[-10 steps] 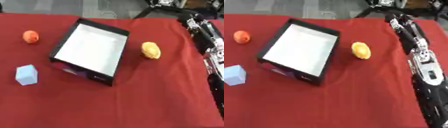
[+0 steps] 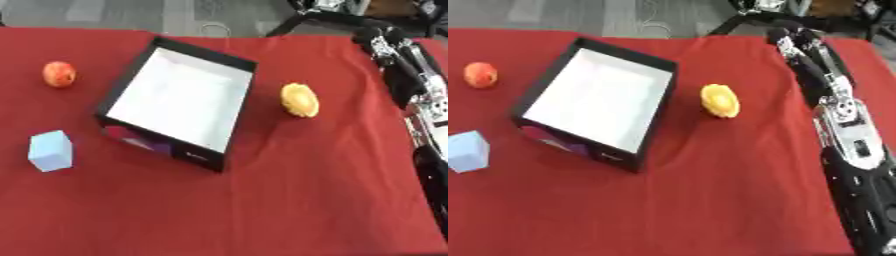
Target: Pick up objects on the table and place them in the box.
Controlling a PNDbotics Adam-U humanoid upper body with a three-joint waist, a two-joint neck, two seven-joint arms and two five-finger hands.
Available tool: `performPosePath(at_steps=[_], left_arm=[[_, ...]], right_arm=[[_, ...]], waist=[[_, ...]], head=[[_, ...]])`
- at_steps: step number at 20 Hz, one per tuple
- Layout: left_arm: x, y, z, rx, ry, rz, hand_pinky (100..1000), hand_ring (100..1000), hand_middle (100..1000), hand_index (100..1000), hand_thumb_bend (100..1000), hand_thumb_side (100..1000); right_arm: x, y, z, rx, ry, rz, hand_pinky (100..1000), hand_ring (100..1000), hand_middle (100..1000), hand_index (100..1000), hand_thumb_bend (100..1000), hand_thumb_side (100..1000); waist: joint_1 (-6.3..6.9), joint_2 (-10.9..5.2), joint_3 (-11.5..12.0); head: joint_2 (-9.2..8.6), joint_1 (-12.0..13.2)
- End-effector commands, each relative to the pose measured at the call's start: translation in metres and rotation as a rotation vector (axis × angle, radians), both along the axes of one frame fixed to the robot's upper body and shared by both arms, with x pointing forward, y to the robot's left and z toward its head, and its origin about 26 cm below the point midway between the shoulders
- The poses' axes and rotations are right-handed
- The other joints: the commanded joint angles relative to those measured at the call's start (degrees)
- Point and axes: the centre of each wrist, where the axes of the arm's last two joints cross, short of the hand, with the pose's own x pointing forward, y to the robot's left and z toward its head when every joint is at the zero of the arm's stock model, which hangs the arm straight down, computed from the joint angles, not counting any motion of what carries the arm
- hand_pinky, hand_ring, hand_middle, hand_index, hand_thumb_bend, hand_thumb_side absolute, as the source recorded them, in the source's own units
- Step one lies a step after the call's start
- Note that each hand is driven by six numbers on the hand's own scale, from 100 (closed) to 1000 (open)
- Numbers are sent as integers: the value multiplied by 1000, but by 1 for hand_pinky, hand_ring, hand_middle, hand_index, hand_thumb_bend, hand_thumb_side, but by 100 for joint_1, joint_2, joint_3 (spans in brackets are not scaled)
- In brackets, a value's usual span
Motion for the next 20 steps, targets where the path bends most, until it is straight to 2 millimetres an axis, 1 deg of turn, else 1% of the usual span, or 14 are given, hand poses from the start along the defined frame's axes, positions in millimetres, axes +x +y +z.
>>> performPosePath(at_steps=[1, 4, 5, 8, 10, 11, 12, 16, 18, 20], left_arm=[[-5, 8, 33, 217, -25, -4, 900, 815, 838, 861, 250, 710], [-5, 11, 52, 489, 53, -12, 896, 824, 838, 874, 269, 684], [-5, 12, 57, 566, 80, -16, 897, 831, 840, 885, 278, 662], [-2, 16, 65, 776, 198, -42, 897, 846, 843, 902, 318, 618], [1, 19, 68, 891, 280, -69, 902, 859, 850, 914, 380, 563], [3, 20, 69, 929, 314, -84, 902, 859, 850, 914, 380, 563], [4, 22, 69, 965, 358, -106, 906, 866, 855, 921, 444, 526], [11, 27, 68, 1085, 500, -173, 900, 871, 849, 910, 571, 418], [16, 29, 64, 1141, 557, -185, 898, 873, 830, 905, 598, 388], [22, 30, 57, 1176, 601, -197, 898, 867, 824, 898, 596, 367]], right_arm=[[-1, -8, 11, -43, -20, -7, 1000, 862, 771, 828, 100, 512], [-1, -7, 10, -49, -15, -4, 1000, 863, 771, 828, 100, 513], [0, -7, 10, -51, -14, -3, 1000, 863, 771, 828, 100, 513], [0, -7, 10, -56, -12, 1, 1000, 863, 771, 828, 100, 514], [0, -7, 10, -60, -10, 4, 1000, 863, 771, 828, 100, 516], [0, -7, 10, -62, -9, 4, 1000, 863, 771, 828, 100, 516], [0, -7, 9, -65, -8, 5, 1000, 863, 771, 828, 100, 516], [0, -6, 9, -72, -6, 14, 1000, 863, 771, 828, 100, 518], [1, -5, 9, -75, -5, 20, 1000, 863, 771, 828, 100, 518], [1, -5, 9, -78, -4, 24, 1000, 863, 771, 828, 100, 518]], waist=[[114, -25, -1], [136, -32, -13], [143, -35, -17], [162, -40, -35], [171, -41, -45], [173, -42, -47], [178, -42, -52], [202, -50, -58], [209, -53, -64], [206, -54, -71]], head=[[-4, -26], [-4, -22], [-4, -21], [-4, -17], [-4, -25], [-4, -29], [-4, -26], [-4, 0], [-4, 13], [-4, 17]])
